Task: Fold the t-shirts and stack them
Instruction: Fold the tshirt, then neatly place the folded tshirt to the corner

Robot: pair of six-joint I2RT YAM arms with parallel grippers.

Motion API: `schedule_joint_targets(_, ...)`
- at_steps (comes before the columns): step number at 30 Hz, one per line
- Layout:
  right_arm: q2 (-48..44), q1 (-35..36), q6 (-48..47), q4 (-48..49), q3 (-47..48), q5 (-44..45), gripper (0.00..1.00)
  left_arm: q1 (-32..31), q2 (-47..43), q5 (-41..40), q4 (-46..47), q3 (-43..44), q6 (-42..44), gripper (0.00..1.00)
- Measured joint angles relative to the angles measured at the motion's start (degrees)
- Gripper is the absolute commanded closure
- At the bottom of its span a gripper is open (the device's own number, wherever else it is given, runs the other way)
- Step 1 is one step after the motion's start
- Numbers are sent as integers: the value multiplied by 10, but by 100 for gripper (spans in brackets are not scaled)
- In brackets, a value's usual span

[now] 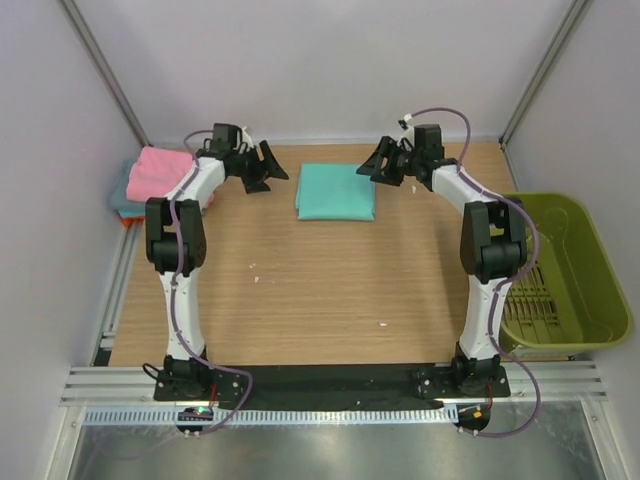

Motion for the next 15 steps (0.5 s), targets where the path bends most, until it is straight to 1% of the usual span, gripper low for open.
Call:
schedule_joint_targets(3,25,18,-5,4,29,-3,35,28,33,52,28,0,-31,27)
schedule_joint_targets(6,49,38,-11,8,38,-4,36,42,70,87,53,0,-52,28)
schedule_joint_targets(11,95,56,-19,3,32,-4,36,36,111,145,92,4,-78,28)
schedule_joint_targets(15,107,48,-22,-9,17,-9,36,17,127,159,112,21,-81,28)
